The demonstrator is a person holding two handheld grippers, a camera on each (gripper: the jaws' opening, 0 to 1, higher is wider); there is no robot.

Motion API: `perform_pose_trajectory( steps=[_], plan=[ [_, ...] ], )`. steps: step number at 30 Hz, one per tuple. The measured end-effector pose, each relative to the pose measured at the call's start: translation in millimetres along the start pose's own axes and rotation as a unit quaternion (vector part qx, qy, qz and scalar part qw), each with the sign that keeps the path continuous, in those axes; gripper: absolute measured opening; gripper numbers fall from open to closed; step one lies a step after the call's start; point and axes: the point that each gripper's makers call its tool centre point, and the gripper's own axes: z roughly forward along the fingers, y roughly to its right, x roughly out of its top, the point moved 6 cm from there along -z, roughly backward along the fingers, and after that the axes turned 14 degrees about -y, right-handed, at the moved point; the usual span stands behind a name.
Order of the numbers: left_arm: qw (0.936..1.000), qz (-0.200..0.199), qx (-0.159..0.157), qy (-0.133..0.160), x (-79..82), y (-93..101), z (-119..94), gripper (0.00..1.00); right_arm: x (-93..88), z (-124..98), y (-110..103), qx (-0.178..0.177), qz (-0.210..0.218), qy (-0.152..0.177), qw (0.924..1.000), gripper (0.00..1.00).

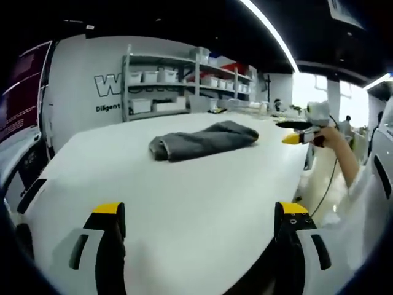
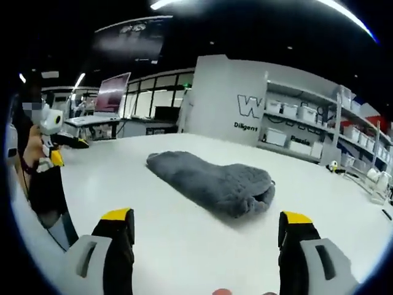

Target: Open the folded towel by lifting each exposed corner and separating the folded layers until the towel lies flat within the target outline without major curled edges

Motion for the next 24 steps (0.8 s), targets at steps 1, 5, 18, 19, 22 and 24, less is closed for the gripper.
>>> perform_pose_trajectory(
  steps=[1,5,18,19,22,24],
  plan=[
    [1.0,0.0,0.0,-0.003,1.3,-1.4,1,0.99,-1.1,2,1,-0.001,0.004,-0.003,1.0,0.99],
    [0.9999,0.013,0.003,-0.009,7.7,-7.8,6,0.99,-4.8,9,0,-0.001,0.012,-0.02,0.9997,0.99],
    [0.9995,0.028,-0.015,0.0,19.2,-17.4,31,0.99,-4.0,36,16,-0.022,0.0,-0.043,0.9988,0.99],
    [0.9994,0.028,-0.018,0.003,19.5,-16.8,32,0.99,-5.4,39,19,-0.024,-0.002,-0.05,0.9985,0.99],
    [0.9994,0.027,-0.022,0.006,19.8,-17.3,34,0.99,-9.2,46,26,-0.023,-0.005,-0.059,0.998,0.99],
    [0.9995,0.024,-0.02,0.007,19.4,-18.6,34,0.99,-11.6,50,29,-0.02,-0.007,-0.064,0.9977,0.99]
  ],
)
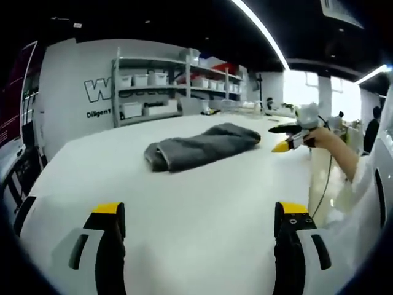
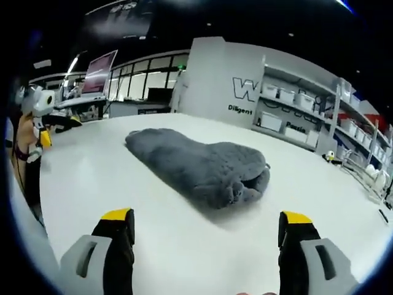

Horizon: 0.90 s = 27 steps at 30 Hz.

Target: Open the folded towel by lifting each exposed corner and separating the folded layers until the towel lies flat within the target outline without major curled edges

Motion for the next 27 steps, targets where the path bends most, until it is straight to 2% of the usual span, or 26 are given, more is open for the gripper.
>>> perform_pose_trajectory(
  steps=[9,16,21,24,27],
  plan=[
    [1.0,-0.002,0.005,0.003,-1.4,-0.9,-2,0.99,-3.6,14,12,0.003,-0.009,-0.003,0.9999,0.96],
    [1.0,0.001,0.005,0.001,-3.3,-0.1,-1,0.99,0.2,22,16,0.005,-0.025,-0.001,0.9997,0.89],
    [1.0,0.0,0.006,0.002,-3.5,-0.6,-1,0.99,3.7,29,19,0.005,-0.047,-0.002,0.9989,0.77],
    [1.0,0.0,0.005,0.002,-3.9,0.1,-1,0.99,5.4,33,16,0.013,-0.063,-0.001,0.9979,0.66],
    [1.0,-0.002,0.003,0.001,-4.7,0.4,1,0.99,6.9,37,13,0.019,-0.084,0.002,0.9963,0.51]
  ],
)
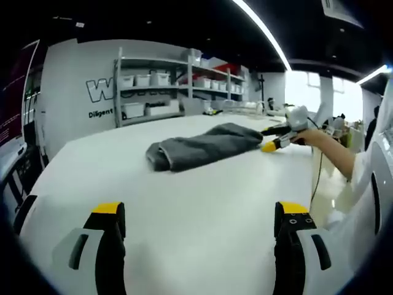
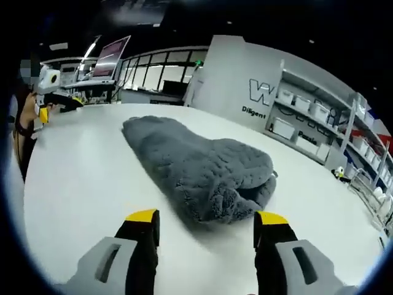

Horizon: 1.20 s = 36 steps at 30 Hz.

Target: Open the folded towel by lifting each exposed corner and separating the folded layers until the towel lies flat within the target outline without major curled edges

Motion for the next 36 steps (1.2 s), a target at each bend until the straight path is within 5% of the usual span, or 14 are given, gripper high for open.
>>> perform_pose_trajectory(
  steps=[19,29,36],
  plan=[
    [0.9998,-0.007,0.009,-0.017,0.1,5.8,-4,0.99,9.4,0,0,-0.014,-0.031,0.025,0.9991,0.1],
    [0.9994,-0.007,0.014,-0.032,3.5,17.1,-7,0.99,5.0,-20,-40,0.001,-0.052,0.035,0.998,0.07],
    [0.9991,-0.001,0.014,-0.04,8.7,22.9,-8,0.98,19.1,-37,-111,0.071,-0.083,0.078,0.9909,0.07]
  ],
)
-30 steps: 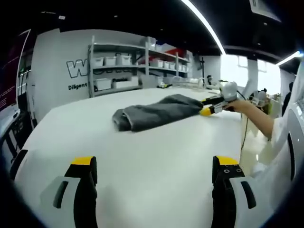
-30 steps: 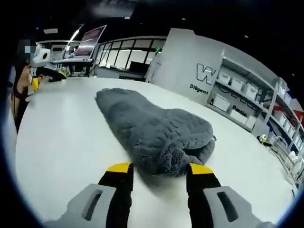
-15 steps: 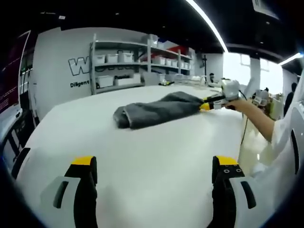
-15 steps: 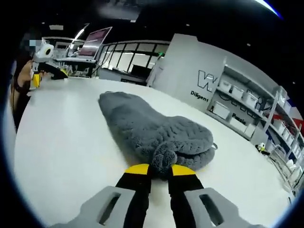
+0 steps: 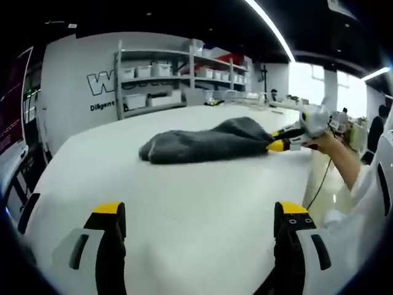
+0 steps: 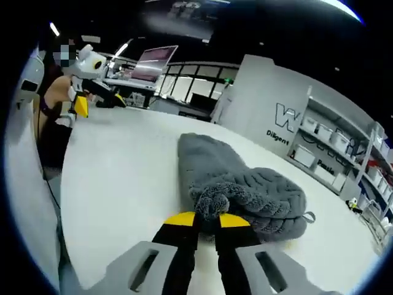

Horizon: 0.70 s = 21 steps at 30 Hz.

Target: Open the folded towel by lifting each exposed corner and separating the folded layers until the towel lies flat within the target outline without major curled edges

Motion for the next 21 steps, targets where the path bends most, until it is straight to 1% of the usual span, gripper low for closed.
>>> perform_pose_trajectory(
  steps=[4,7,8,11,14,16,18,21],
  plan=[
    [0.9999,-0.004,0.009,-0.006,1.4,1.7,-3,0.98,20.4,10,-35,0.041,-0.017,0.033,0.9985,0.07],
    [0.9998,-0.011,0.014,-0.002,1.7,3.2,-7,0.98,36.6,21,-60,0.075,-0.031,0.052,0.9954,0.07],
    [0.9998,-0.013,0.014,-0.001,1.5,3.8,-7,0.98,39.8,24,-64,0.078,-0.034,0.055,0.9948,0.07],
    [0.9997,-0.015,0.02,-0.004,0.4,5.0,-10,0.98,55.8,38,-85,0.102,-0.025,0.068,0.9921,0.07],
    [0.9995,-0.018,0.027,-0.007,-1.2,5.5,-13,0.98,69.5,49,-101,0.116,-0.026,0.072,0.9902,0.07],
    [0.9994,-0.019,0.029,-0.009,-2.1,6.3,-16,0.98,78.2,55,-109,0.12,-0.03,0.075,0.9895,0.07],
    [0.9993,-0.018,0.031,-0.01,-2.9,7.5,-19,0.98,83.8,60,-115,0.119,-0.035,0.073,0.9896,0.07],
    [0.9991,-0.018,0.036,-0.013,-4.4,8.1,-23,0.98,88.3,63,-119,0.117,-0.035,0.074,0.9898,0.07]
  ],
)
